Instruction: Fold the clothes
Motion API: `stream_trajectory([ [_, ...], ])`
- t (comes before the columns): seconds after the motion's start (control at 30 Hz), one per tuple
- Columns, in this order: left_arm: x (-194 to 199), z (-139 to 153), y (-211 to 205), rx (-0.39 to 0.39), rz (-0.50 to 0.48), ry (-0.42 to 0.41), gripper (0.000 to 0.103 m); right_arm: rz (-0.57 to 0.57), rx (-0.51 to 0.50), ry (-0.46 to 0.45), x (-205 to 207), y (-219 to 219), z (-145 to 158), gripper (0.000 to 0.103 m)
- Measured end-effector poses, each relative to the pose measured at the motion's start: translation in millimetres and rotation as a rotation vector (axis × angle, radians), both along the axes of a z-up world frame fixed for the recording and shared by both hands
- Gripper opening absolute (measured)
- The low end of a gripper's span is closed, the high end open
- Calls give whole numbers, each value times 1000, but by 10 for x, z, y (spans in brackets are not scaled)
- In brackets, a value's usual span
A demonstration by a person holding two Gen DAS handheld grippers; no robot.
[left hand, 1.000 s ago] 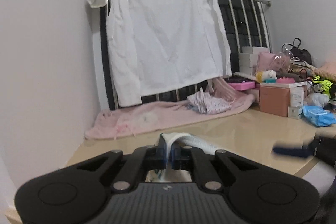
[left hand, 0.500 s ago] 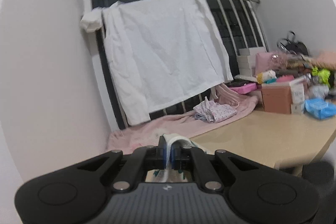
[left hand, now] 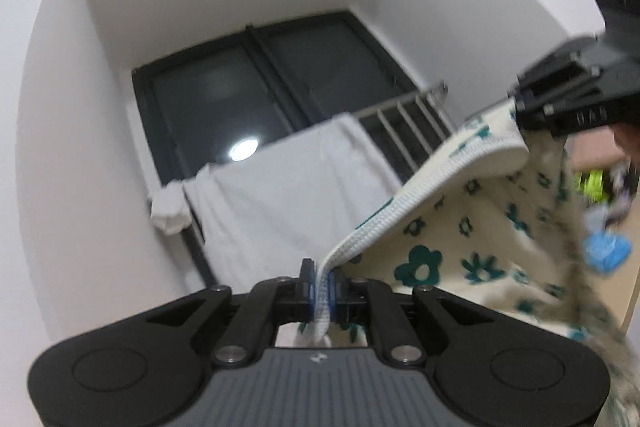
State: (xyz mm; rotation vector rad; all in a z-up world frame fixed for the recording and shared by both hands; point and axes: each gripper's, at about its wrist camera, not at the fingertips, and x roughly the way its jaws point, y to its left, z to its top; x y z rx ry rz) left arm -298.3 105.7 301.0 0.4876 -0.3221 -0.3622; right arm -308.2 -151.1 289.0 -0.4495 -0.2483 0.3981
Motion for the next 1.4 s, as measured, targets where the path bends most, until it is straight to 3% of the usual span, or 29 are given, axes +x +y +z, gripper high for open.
stream_trajectory([
  [0.17,795,448,-370,52,52,-7,12,-97,-4,90,782,-123,345,2],
  [0.2,1097,502,-462,63,73,6,18,-117,-4,108,938,-148,414,2],
  [0.23,1442,541,-549,71,93,33,31,-140,0,130,1135,-169,480,2],
  [0.27,1865,547,-627,62,122,94,43,-177,19,167,1462,-179,535,2],
  [0.3,2335,526,-696,38,163,177,76,-220,42,209,1805,-193,579,2],
  [0.33,2806,506,-765,13,205,260,84,-287,74,279,2210,-227,550,2],
  [0.37,3214,449,-804,-18,250,380,82,-377,99,381,2634,-299,416,9],
  [0.4,3569,362,-817,-54,298,530,73,-466,124,483,3058,-372,282,29],
  [0.47,3954,127,-780,-143,342,730,69,-620,166,670,3813,-506,3,37],
  [0.5,4007,-19,-746,-166,337,794,71,-603,154,697,3848,-539,-177,42],
  [0.6,3836,-484,-646,-132,276,881,72,-515,120,737,3631,-616,-712,71],
  [0.8,2700,-1694,-362,-161,53,882,80,-301,97,833,2689,-654,-1846,70],
  [0.93,2087,-2249,-572,-165,5,879,80,-216,125,841,2023,-414,-2514,69],
  [1.07,1729,-2462,-749,-148,-44,824,84,-321,90,787,1859,-205,-2806,46],
  [1.1,1708,-2523,-800,-127,-37,828,84,-350,80,778,1832,-165,-2866,27],
  [1.17,1666,-2644,-903,-85,-23,837,67,-389,129,788,1814,-160,-2996,15],
  [1.2,1666,-2693,-942,-62,-17,846,33,-395,167,780,1767,-151,-3031,14],
  [1.23,1680,-2740,-957,-35,-19,862,6,-411,181,772,1727,-132,-3047,12],
  [1.33,1767,-2862,-798,-25,-5,889,5,-433,216,770,1620,-23,-3054,11],
  [1.4,1894,-2893,-579,-53,74,862,5,-398,268,791,1518,68,-3023,11],
])
